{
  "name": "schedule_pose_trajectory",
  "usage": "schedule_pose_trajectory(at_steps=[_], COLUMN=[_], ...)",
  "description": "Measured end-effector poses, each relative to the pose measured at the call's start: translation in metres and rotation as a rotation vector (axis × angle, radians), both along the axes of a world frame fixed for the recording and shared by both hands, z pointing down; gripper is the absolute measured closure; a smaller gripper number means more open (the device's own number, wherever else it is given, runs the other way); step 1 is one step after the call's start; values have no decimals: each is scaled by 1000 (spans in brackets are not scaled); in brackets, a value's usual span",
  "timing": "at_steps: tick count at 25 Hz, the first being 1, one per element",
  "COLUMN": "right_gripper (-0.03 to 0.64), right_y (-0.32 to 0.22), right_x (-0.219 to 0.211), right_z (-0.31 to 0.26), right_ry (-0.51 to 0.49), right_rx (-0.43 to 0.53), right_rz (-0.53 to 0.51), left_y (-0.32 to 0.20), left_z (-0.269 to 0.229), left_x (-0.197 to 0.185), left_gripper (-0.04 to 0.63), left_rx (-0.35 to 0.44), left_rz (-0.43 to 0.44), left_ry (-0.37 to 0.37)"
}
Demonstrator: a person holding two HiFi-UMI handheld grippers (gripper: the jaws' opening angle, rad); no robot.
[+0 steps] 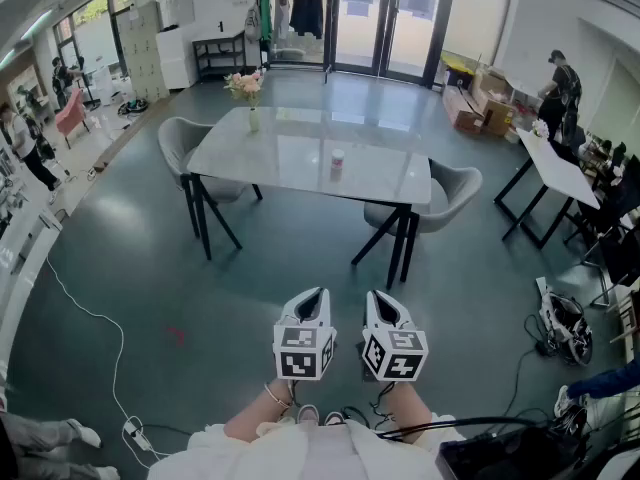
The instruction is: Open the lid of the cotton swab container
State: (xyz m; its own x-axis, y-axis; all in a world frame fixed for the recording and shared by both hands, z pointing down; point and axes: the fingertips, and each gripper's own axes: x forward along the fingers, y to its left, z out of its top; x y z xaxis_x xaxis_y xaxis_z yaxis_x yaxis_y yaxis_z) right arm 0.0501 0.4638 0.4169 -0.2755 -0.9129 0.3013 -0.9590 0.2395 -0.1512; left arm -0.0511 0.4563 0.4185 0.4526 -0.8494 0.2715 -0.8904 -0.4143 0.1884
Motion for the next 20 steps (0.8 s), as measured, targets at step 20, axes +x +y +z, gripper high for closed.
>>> schedule_pose_trajectory(at_steps=[20], right_gripper=[555], right_y=[-16], right_x=[-22], right_z=[16], right_ry=[-30], right_rx=[-7], right_rz=[36], left_y=[-19], left_z=[20], left_x=[-22], left_gripper=[598], left_rx=[-23], left_rz=[28], left_ry=[-17])
